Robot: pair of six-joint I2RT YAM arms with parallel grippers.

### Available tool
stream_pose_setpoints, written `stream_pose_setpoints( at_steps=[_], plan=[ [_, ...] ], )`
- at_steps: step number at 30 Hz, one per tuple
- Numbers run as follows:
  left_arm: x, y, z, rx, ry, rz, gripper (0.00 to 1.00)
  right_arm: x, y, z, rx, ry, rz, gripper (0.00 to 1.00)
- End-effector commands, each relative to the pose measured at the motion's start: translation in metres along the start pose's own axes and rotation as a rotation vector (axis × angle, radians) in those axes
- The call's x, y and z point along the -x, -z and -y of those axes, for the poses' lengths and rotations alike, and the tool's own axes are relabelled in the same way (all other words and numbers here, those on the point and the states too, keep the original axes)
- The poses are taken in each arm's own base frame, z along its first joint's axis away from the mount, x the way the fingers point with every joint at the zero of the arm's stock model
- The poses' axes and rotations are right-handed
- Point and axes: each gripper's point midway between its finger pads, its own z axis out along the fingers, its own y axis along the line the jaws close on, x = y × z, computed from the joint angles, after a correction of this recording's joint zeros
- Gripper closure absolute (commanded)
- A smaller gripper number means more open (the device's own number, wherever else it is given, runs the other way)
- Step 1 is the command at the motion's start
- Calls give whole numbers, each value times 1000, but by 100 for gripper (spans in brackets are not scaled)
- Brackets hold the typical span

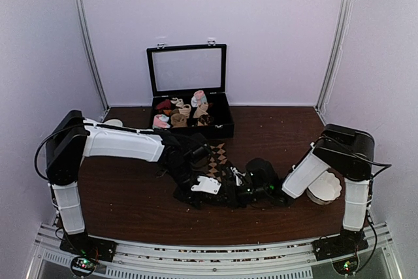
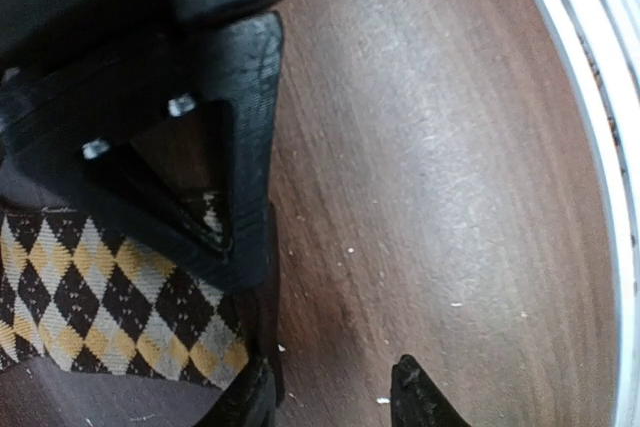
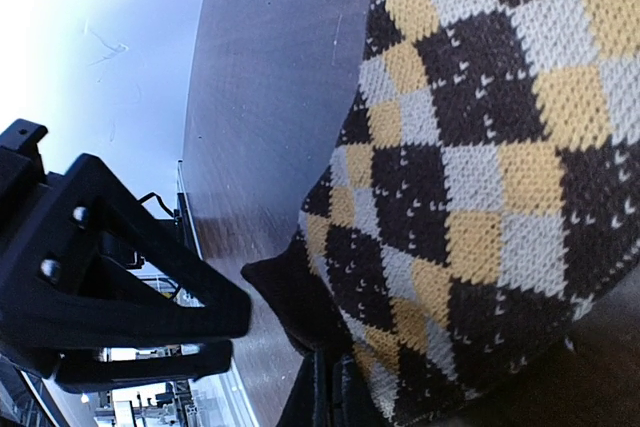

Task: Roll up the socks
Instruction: Roll the sock at the center of the board.

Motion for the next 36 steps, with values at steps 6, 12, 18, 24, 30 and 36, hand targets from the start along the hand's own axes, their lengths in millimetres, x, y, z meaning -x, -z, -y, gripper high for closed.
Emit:
stream_pose_setpoints(
  at_steps=[6,12,18,24,30,36],
  plan=[
    [12,7,-2,-29,59,49,59,-46,8,55,-157,-137,-106,100],
    [6,-4,-19,16,81,10,65,-45,7,51,-146,-134,-107,100],
    [-5,-16,-21,-43,139,-10,80,-44,7,50,-143,-133,-102,100],
    [-14,-25,-10,-125,176,-20,89,-43,6,46,-123,-132,-97,100],
    [-14,-25,-6,-236,263,23,93,-36,11,38,-121,-75,-65,96],
    [-16,-21,-1,-405,401,88,96,-29,27,32,-155,18,-11,84]
  ],
)
